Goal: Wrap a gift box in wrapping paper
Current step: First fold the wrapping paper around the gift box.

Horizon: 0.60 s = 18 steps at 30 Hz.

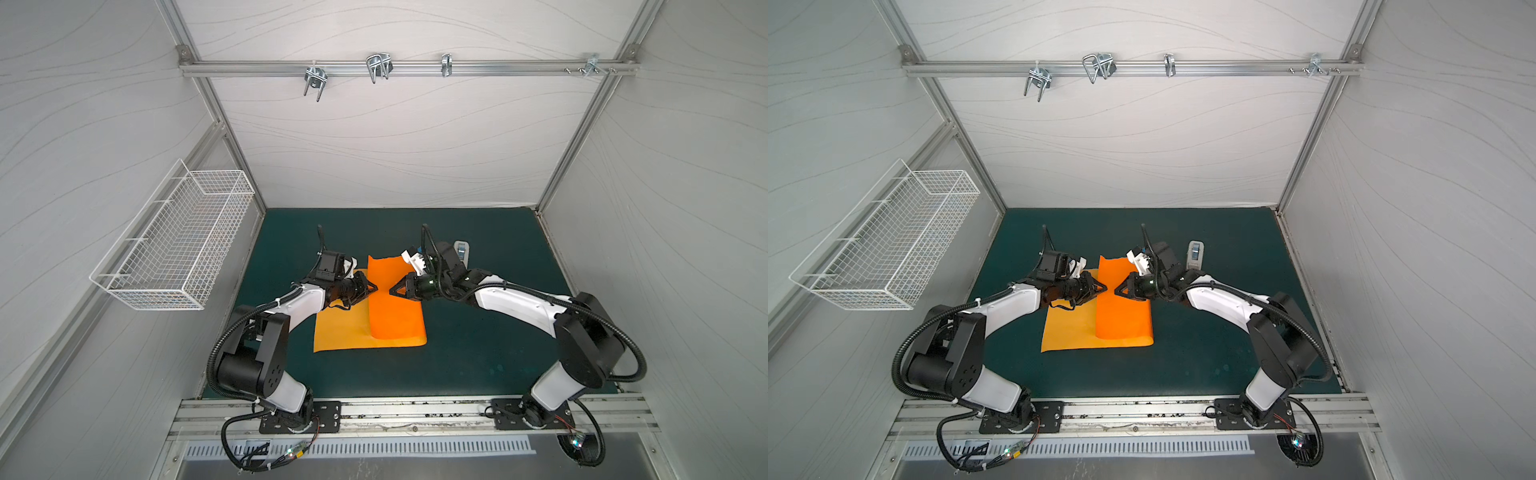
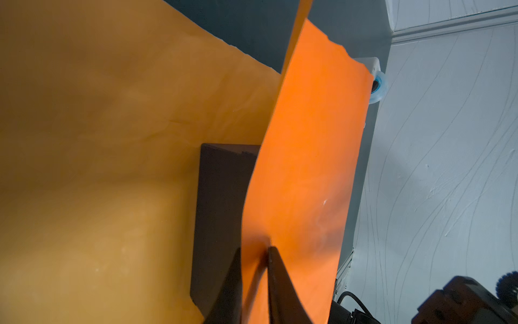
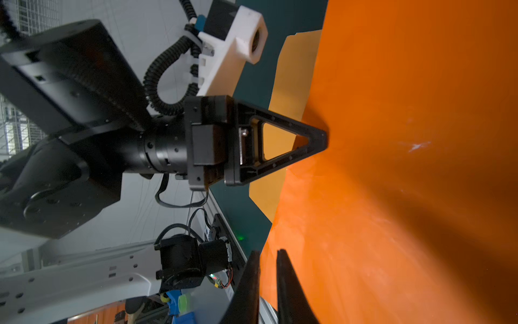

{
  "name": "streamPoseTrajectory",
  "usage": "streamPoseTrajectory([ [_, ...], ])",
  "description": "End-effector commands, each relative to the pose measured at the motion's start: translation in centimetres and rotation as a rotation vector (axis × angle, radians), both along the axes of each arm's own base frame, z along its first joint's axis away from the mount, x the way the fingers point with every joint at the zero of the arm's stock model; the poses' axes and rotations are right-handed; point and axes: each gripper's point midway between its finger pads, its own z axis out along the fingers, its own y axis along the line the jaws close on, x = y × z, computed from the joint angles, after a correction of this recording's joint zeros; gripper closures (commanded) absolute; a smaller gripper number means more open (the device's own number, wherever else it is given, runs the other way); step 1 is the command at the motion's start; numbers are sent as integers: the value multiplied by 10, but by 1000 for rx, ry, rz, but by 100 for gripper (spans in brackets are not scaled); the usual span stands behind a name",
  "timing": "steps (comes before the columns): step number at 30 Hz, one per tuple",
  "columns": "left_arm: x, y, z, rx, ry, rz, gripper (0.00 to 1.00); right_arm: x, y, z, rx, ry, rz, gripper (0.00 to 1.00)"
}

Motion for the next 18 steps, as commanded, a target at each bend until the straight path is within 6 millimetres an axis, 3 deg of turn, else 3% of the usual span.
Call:
streamPoseTrajectory([
  [1,-1,7,-11,25,20,13,83,7,3,-17,-43,12,-15,89],
  [10,-3,9,-12,24,25,16,81,16,6,-48,-90,27,-33,99],
  [18,-4,12,-10,33,29,25,75,8,0,-71,-129,53,-37,100],
])
